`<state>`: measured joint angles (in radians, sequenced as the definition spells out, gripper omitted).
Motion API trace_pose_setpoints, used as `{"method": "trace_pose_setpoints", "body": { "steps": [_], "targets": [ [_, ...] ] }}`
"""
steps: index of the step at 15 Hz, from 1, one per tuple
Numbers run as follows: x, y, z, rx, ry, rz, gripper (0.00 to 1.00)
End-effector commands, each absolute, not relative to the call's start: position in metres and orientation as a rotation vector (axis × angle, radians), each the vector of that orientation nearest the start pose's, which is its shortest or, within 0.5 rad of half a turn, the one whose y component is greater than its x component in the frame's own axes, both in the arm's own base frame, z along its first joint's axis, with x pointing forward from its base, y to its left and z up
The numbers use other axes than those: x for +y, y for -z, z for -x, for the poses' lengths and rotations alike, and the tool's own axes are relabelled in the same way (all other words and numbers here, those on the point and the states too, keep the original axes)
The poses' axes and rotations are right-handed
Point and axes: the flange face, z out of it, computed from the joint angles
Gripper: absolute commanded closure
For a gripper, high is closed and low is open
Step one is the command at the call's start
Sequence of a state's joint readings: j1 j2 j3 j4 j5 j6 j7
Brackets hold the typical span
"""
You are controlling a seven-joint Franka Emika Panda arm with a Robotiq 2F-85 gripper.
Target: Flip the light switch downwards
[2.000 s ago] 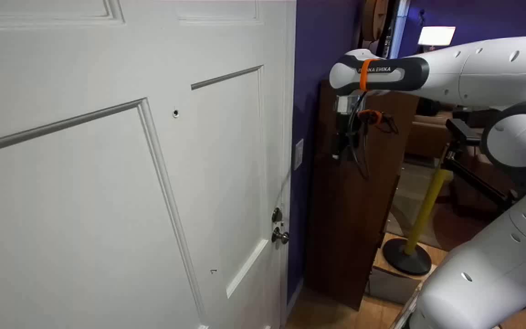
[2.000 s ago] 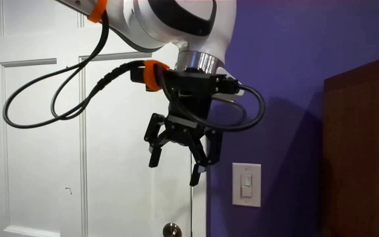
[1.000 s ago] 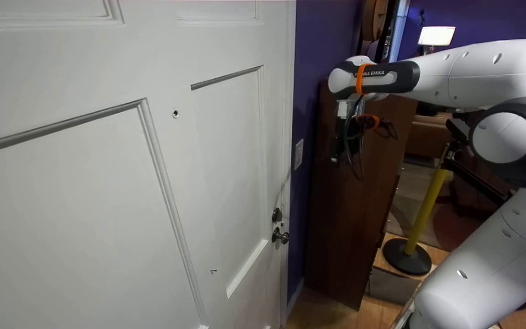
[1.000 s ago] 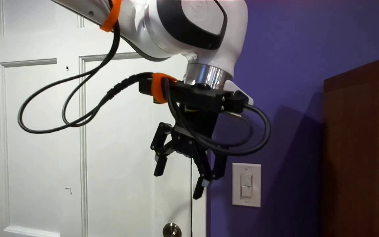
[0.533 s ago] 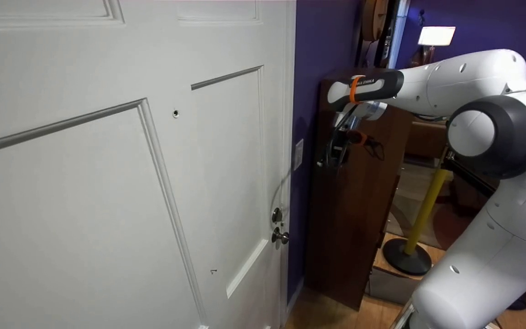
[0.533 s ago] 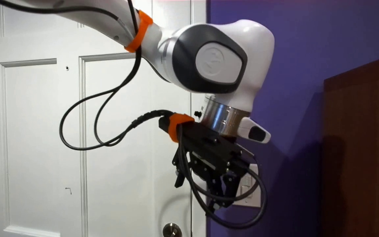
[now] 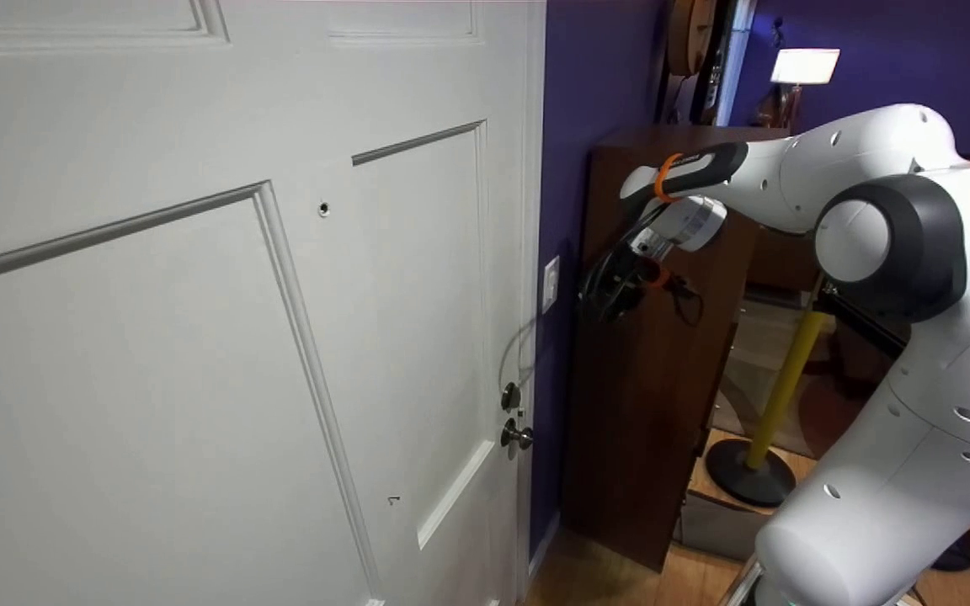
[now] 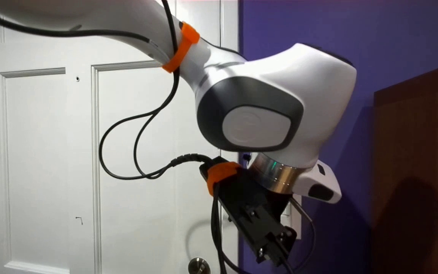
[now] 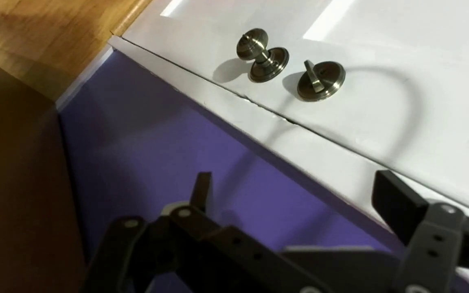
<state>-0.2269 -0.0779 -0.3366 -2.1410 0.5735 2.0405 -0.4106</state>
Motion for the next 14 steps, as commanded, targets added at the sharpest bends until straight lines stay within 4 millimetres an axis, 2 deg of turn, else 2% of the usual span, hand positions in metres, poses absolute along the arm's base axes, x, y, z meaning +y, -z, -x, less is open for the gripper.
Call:
{"method": "trace_pose_setpoints", "body": {
  "steps": [1, 3, 4, 6, 9, 14],
  "targets": [
    [-0.272, -0.425, -0.451, 0.663, 0.362, 2.499, 0.0],
    [-0.267, -0.413, -0.448, 0.506, 0.286, 2.499, 0.0],
    [-0.269, -0.421, -0.45, 0.586, 0.302, 2.529, 0.0],
    [-0.267, -0.413, -0.449, 0.535, 0.273, 2.527, 0.0],
    [-0.267, -0.411, -0.449, 0.523, 0.27, 2.528, 0.0],
    [-0.283, -0.405, -0.458, 0.713, 0.357, 2.417, 0.0]
  ]
}}
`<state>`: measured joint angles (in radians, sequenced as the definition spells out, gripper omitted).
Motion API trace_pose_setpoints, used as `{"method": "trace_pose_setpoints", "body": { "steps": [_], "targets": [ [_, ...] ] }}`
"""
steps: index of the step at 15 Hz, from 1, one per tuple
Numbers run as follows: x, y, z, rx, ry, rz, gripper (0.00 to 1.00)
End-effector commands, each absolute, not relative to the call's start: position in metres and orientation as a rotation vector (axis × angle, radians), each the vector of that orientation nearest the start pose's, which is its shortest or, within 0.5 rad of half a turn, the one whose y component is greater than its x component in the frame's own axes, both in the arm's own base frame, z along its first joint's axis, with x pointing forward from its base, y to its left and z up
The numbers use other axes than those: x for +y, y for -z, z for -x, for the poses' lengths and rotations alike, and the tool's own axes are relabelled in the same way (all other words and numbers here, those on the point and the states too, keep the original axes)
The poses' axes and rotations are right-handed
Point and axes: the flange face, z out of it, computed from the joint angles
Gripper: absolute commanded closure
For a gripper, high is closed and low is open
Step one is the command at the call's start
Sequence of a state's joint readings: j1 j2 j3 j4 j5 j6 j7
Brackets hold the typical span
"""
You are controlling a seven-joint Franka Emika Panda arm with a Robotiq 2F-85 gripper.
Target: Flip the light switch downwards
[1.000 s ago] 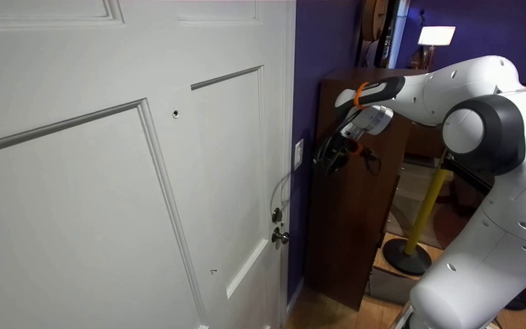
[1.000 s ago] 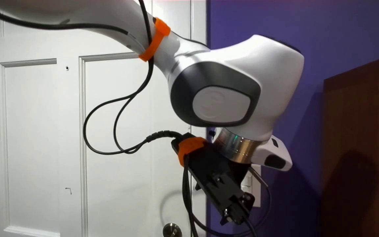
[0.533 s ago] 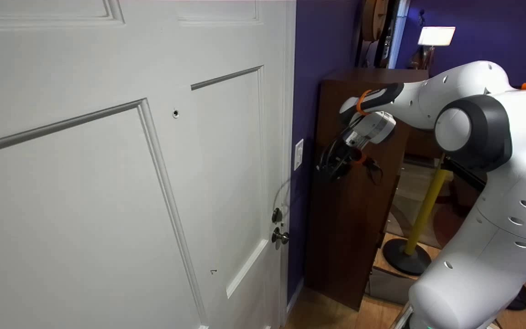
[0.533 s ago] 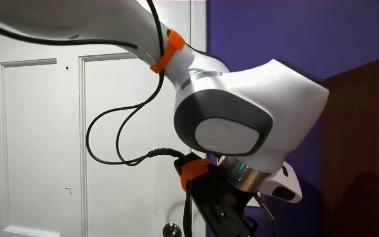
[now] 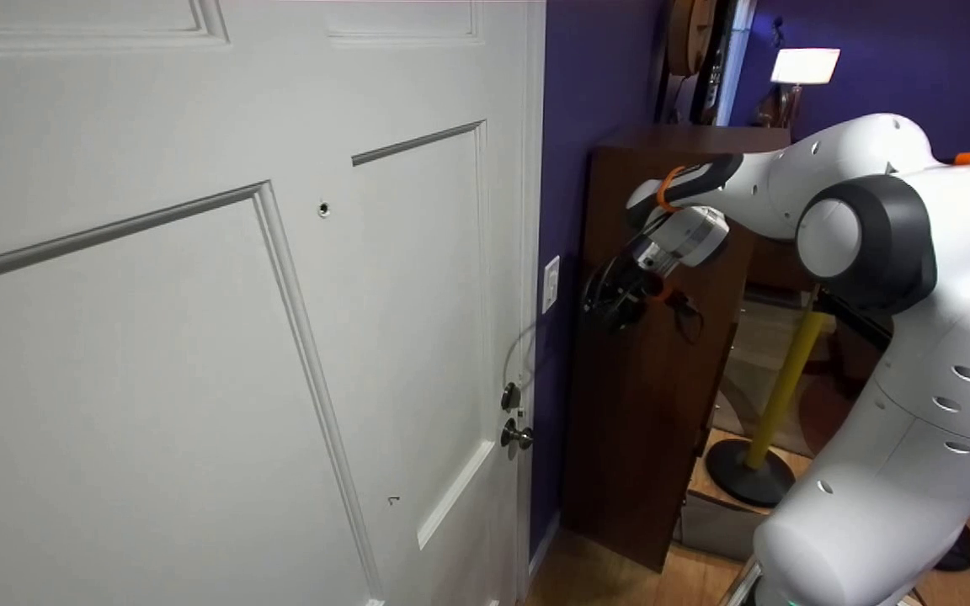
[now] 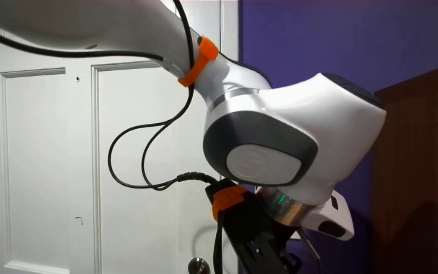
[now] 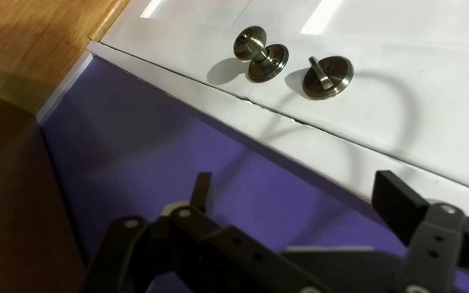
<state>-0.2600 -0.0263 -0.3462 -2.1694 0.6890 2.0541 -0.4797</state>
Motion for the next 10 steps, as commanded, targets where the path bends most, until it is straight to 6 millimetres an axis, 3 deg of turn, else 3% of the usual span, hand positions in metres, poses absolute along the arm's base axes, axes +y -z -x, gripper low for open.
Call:
{"method": "trace_pose_setpoints", "body": {
  "steps": [1, 8, 10],
  "targets": [
    [-0.286, -0.404, -0.459, 0.736, 0.374, 2.39, 0.0],
    [-0.302, -0.397, -0.468, 0.864, 0.444, 2.208, 0.01],
    [-0.306, -0.395, -0.47, 0.885, 0.459, 2.175, 0.14]
  ]
}}
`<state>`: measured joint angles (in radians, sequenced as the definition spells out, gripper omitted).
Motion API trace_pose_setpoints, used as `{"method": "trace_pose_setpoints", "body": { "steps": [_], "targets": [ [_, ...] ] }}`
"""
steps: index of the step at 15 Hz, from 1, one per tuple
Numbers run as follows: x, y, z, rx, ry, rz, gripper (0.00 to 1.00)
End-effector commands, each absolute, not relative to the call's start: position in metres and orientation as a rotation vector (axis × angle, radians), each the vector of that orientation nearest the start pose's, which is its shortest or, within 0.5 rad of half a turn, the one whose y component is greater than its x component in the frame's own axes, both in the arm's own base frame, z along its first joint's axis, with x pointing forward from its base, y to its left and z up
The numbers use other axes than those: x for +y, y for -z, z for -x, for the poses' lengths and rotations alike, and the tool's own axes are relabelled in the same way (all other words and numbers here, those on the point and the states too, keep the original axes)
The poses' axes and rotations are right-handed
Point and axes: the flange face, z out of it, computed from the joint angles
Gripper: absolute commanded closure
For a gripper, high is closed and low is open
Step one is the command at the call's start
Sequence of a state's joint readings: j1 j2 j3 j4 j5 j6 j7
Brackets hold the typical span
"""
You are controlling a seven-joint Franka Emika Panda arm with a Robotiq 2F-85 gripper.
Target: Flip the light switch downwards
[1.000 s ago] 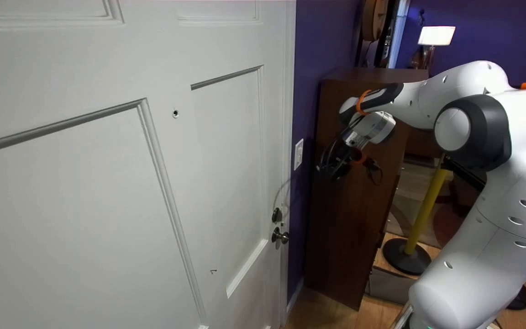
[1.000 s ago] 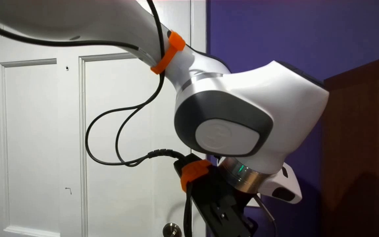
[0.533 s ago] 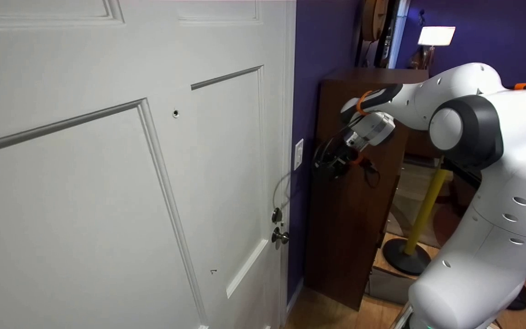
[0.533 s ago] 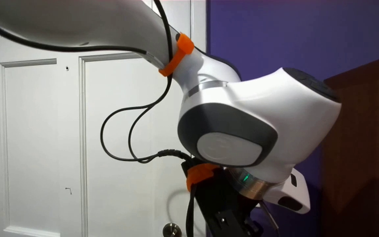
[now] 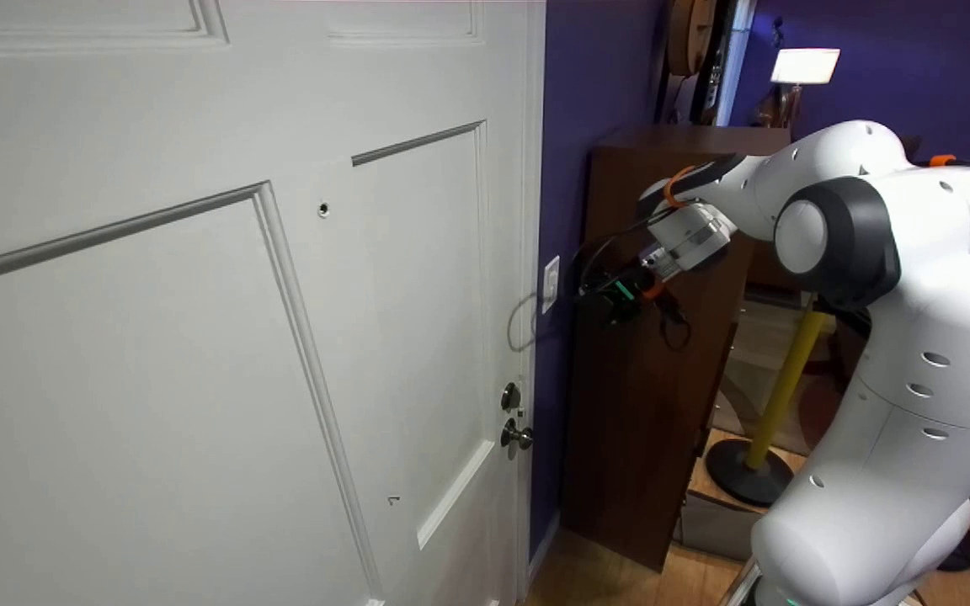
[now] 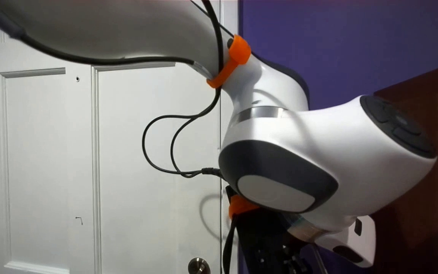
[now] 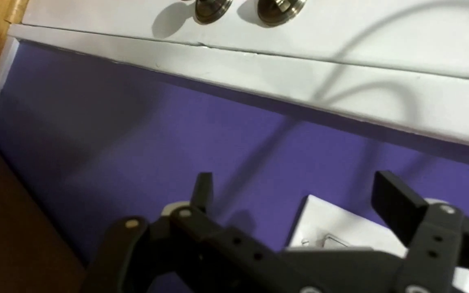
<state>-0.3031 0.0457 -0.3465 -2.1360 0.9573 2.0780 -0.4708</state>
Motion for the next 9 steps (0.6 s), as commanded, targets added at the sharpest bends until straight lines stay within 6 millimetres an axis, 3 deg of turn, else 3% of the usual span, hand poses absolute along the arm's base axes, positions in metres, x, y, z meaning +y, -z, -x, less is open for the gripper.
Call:
{"method": "trace_pose_setpoints", "body": {
  "steps": [1, 9],
  "targets": [
    [-0.307, -0.394, -0.472, 0.894, 0.46, 2.159, 0.3],
    [-0.325, -0.39, -0.486, 0.96, 0.464, 2.104, 0.87]
  ]
}}
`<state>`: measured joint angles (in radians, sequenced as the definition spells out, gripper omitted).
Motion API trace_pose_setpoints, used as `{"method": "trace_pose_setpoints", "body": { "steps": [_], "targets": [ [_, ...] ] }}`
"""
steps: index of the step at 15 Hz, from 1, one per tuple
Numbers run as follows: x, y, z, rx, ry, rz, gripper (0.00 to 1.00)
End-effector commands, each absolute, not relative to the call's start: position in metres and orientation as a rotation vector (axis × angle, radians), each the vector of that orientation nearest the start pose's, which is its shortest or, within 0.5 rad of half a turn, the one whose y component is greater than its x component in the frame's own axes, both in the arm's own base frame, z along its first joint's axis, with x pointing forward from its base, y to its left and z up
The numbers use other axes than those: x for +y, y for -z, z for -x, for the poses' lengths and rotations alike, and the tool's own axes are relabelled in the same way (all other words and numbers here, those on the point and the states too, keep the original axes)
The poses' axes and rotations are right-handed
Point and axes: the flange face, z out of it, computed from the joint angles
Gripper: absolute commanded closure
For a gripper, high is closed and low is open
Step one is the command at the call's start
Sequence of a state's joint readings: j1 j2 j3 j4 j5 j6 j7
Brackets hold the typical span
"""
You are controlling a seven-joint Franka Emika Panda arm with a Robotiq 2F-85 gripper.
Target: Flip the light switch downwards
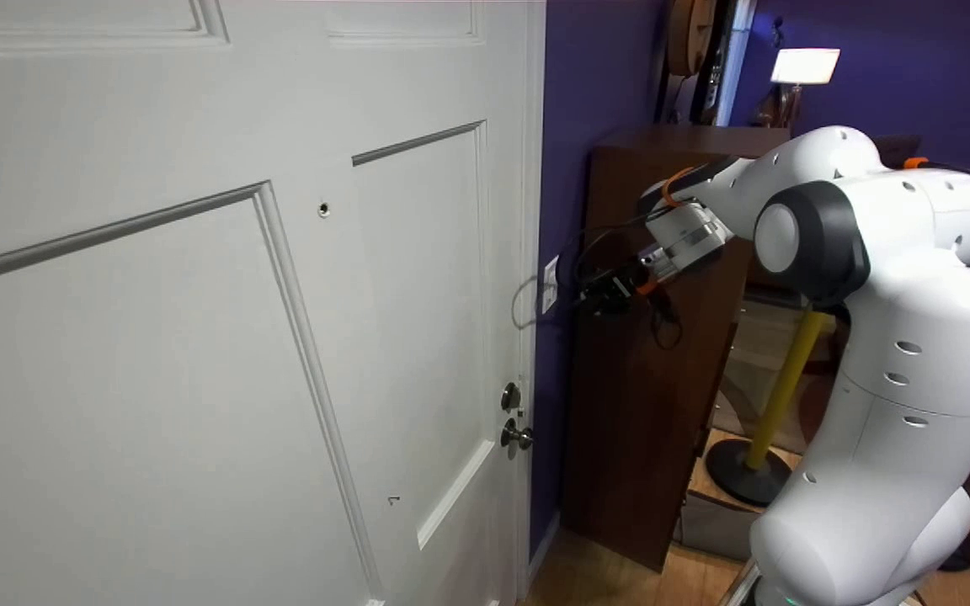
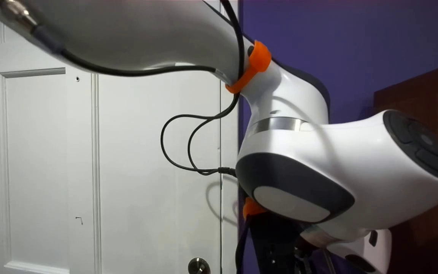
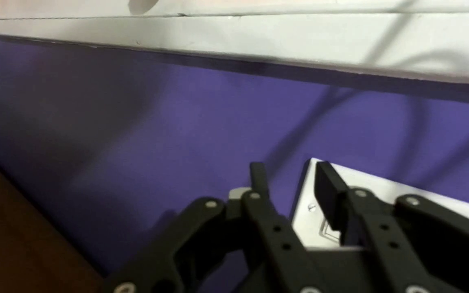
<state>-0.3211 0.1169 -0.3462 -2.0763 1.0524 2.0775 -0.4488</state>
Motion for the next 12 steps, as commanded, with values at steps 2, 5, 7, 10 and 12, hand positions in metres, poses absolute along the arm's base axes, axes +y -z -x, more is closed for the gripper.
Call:
{"method": "trace_pose_setpoints", "body": {
  "steps": [2, 5, 7, 10, 12],
  "targets": [
    [-0.329, -0.392, -0.49, 0.969, 0.469, 2.092, 0.99],
    [-0.33, -0.395, -0.498, 0.974, 0.481, 2.032, 1.0],
    [-0.329, -0.398, -0.504, 0.972, 0.488, 1.997, 1.0],
    [-0.328, -0.398, -0.511, 0.965, 0.486, 1.963, 1.0],
    [-0.328, -0.397, -0.514, 0.963, 0.482, 1.953, 1.0]
  ]
}}
